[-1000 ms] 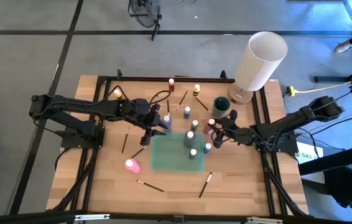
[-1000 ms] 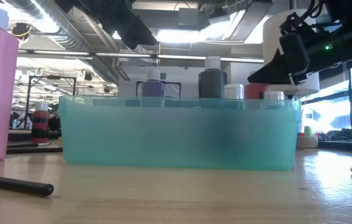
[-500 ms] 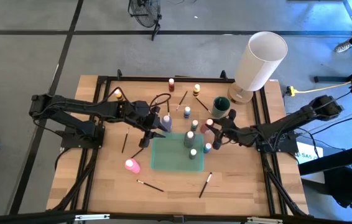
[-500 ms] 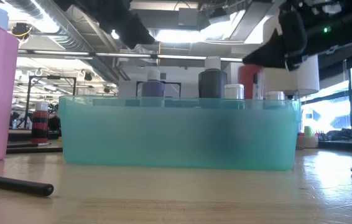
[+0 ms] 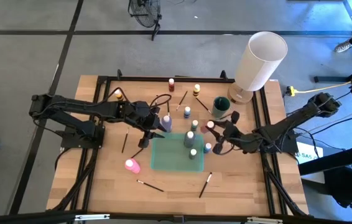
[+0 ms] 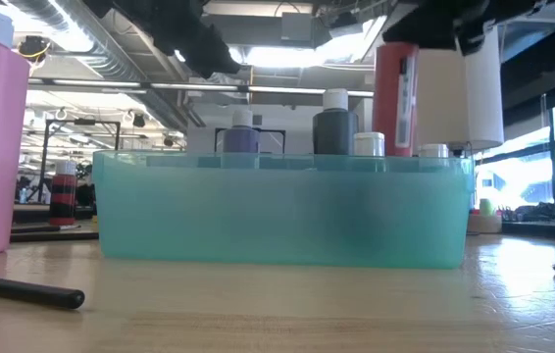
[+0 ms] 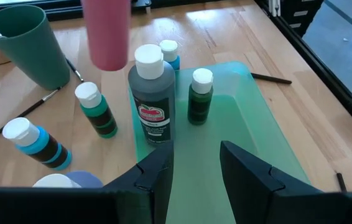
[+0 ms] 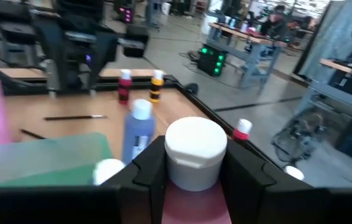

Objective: Pick & Place Paint Supplies
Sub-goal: Put the big red paint bottle into the light green bin, then put the black eyeshadow brush into the green cup

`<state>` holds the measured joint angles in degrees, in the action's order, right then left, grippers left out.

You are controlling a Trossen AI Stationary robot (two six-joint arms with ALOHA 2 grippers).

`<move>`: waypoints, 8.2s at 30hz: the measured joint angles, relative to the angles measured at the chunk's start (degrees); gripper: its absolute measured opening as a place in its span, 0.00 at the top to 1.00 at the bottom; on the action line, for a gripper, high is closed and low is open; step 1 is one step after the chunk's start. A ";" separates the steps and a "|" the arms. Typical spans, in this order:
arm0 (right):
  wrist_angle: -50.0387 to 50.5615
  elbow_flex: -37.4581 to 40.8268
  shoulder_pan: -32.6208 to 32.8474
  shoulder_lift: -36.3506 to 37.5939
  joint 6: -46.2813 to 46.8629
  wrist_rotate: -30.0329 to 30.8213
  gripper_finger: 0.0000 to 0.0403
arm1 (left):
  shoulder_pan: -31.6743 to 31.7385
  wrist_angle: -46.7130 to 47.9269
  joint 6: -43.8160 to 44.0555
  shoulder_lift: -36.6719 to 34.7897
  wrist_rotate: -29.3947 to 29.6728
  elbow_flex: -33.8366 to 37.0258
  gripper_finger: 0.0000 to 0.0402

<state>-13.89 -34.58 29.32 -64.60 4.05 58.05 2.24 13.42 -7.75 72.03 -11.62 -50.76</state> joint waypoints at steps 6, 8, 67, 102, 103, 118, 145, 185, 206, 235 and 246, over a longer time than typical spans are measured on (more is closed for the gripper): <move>0.45 -1.64 3.09 0.00 1.06 -0.40 0.71 | 0.00 0.12 0.02 0.00 0.00 0.00 0.68; 0.89 -1.65 3.33 0.00 1.58 -0.39 0.71 | 0.00 0.12 0.02 0.00 -0.01 0.00 0.68; 0.26 -1.65 -5.18 -4.43 6.13 -18.30 0.71 | -4.39 -15.44 -0.02 18.22 7.13 0.00 0.68; -1.21 -1.65 -8.69 -8.66 7.13 -25.26 0.70 | -4.39 -14.92 0.02 17.92 7.08 0.00 0.68; -1.06 -1.65 -8.69 -8.66 7.13 -25.25 0.70 | -4.39 -14.91 0.02 17.92 7.08 0.00 0.68; 0.26 -1.65 -8.74 -8.66 7.52 -25.25 0.66 | -4.39 -14.83 0.43 17.92 7.06 0.00 0.68; 1.56 -1.65 -10.31 -12.06 8.39 -25.28 0.66 | -4.39 -14.35 0.95 17.92 7.04 0.00 0.68; 0.62 -2.69 -7.62 -12.09 5.80 -19.73 0.40 | -4.42 -9.17 1.11 14.40 7.04 0.00 0.68; 1.53 -3.69 -2.47 -10.19 1.17 -13.06 0.38 | -4.44 16.38 22.52 -3.18 9.71 -0.02 0.68; 0.85 -3.64 -2.49 -10.21 1.29 -13.74 0.38 | -8.46 28.93 41.38 13.03 16.61 -3.00 0.68; 0.88 -3.64 -2.49 -10.23 1.45 -13.74 0.38 | -9.37 28.91 42.69 17.82 16.77 -3.41 0.68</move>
<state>-13.01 -38.22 26.83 -74.83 5.51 44.31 -7.13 42.32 34.94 89.85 5.15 -54.17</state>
